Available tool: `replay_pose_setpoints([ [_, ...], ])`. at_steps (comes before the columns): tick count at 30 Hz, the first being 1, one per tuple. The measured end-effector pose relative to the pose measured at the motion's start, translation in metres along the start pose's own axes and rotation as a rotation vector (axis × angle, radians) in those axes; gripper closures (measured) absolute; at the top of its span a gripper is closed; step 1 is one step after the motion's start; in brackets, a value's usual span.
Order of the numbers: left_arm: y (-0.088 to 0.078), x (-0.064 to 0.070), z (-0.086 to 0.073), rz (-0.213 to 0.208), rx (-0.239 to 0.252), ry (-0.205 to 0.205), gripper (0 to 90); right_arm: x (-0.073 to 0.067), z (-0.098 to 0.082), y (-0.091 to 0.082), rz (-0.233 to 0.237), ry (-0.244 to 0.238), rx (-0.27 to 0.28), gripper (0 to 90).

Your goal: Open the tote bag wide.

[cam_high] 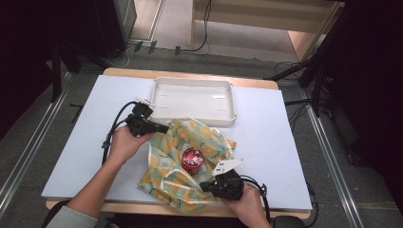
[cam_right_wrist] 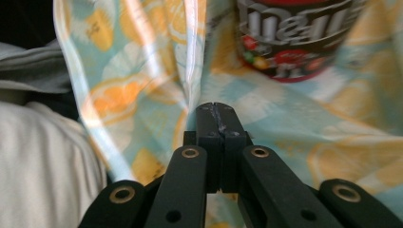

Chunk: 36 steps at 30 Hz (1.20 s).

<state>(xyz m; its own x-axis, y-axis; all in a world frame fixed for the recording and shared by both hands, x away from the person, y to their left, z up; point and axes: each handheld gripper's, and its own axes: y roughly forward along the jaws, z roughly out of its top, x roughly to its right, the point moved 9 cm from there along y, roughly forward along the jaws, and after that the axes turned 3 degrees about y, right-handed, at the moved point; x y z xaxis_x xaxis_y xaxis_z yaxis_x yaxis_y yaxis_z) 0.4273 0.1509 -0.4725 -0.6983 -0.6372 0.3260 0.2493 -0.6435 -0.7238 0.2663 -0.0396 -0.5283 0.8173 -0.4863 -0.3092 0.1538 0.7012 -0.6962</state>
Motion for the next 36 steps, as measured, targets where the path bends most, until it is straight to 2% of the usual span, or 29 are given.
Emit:
replay_pose_setpoints([
  [5,-0.006,-0.012,0.001,0.016,0.020,-0.030,90.0,-0.008,-0.005,0.006,0.022,-0.007,-0.019,90.0],
  [8,-0.012,-0.025,0.001,0.051,0.034,-0.052,90.0,-0.013,-0.009,0.008,0.034,-0.012,-0.027,90.0],
  [13,-0.011,-0.029,-0.002,0.059,0.034,-0.063,90.0,-0.016,-0.011,0.010,0.044,-0.023,-0.040,90.0],
  [14,-0.010,-0.027,-0.003,0.048,0.034,-0.064,90.0,-0.016,-0.011,0.010,0.048,-0.024,-0.044,90.0],
  [15,-0.010,-0.021,-0.003,0.014,0.038,-0.061,90.0,-0.016,-0.010,0.009,0.044,-0.035,-0.040,90.0],
  [17,-0.010,-0.017,-0.002,-0.003,0.039,-0.057,89.0,-0.015,-0.008,0.007,0.036,-0.035,-0.034,90.0],
  [18,-0.012,-0.009,-0.001,-0.008,0.038,-0.034,81.9,-0.013,-0.003,0.002,0.027,-0.035,-0.011,90.0],
  [20,-0.014,-0.005,-0.001,-0.010,0.037,-0.020,79.2,-0.013,-0.001,0.000,0.023,-0.032,-0.004,90.0],
  [24,-0.027,0.010,0.003,-0.028,0.056,0.027,64.2,-0.010,0.010,-0.015,0.000,-0.032,0.034,87.7],
  [28,-0.037,0.019,0.006,-0.026,0.068,0.048,59.7,-0.012,0.017,-0.025,-0.009,-0.042,0.049,87.1],
  [30,-0.043,0.028,0.008,-0.038,0.081,0.057,60.1,-0.013,0.025,-0.034,-0.013,-0.048,0.068,86.9],
  [31,-0.044,0.031,0.008,-0.049,0.080,0.061,65.1,-0.012,0.033,-0.043,-0.021,-0.046,0.083,87.0],
  [32,-0.044,0.042,0.007,-0.069,0.072,0.077,67.8,-0.009,0.038,-0.047,-0.027,-0.049,0.094,87.2],
  [33,-0.044,0.042,0.007,-0.069,0.072,0.077,71.4,-0.009,0.038,-0.047,-0.027,-0.049,0.094,87.2],
  [34,-0.042,0.048,0.006,-0.082,0.074,0.083,71.4,-0.006,0.043,-0.051,-0.033,-0.047,0.106,87.6],
  [35,-0.039,0.055,0.003,-0.095,0.069,0.088,78.8,0.002,0.052,-0.056,-0.046,-0.038,0.127,88.8],
  [36,-0.039,0.055,0.003,-0.095,0.069,0.088,81.3,0.006,0.055,-0.058,-0.052,-0.032,0.131,89.6],
])
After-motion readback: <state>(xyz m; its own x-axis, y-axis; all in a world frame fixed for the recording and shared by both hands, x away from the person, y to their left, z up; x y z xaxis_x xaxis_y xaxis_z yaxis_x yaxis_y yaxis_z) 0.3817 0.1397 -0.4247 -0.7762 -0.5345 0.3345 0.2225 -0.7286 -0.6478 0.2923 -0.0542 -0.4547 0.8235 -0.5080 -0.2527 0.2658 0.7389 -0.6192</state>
